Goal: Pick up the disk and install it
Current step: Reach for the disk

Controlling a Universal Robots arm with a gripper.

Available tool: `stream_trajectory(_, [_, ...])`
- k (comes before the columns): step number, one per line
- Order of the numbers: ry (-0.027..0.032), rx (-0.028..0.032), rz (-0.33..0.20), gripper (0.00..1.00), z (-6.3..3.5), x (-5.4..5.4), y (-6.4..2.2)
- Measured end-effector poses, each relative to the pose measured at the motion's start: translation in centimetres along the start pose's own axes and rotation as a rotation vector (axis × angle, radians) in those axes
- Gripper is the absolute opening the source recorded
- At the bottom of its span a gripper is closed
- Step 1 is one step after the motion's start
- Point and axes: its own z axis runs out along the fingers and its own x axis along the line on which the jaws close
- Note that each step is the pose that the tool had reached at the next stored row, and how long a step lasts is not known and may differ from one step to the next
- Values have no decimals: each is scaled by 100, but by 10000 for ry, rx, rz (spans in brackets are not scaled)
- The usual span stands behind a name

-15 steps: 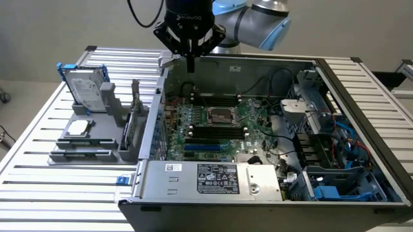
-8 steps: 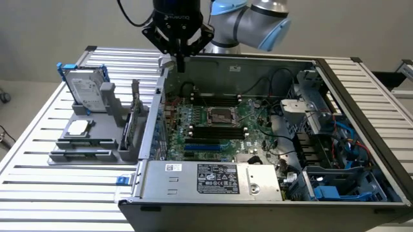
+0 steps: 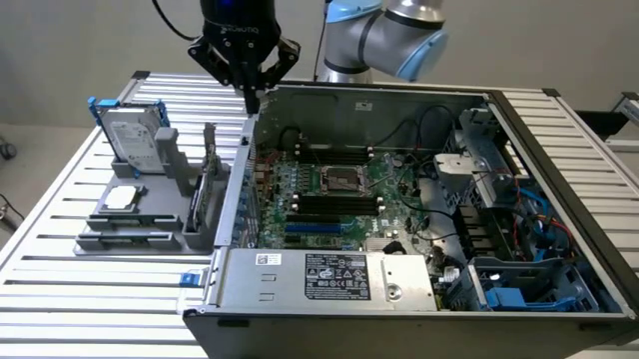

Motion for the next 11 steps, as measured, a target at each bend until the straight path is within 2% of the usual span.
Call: stream_trajectory(11, [-13,-8,0,11,103,506,54])
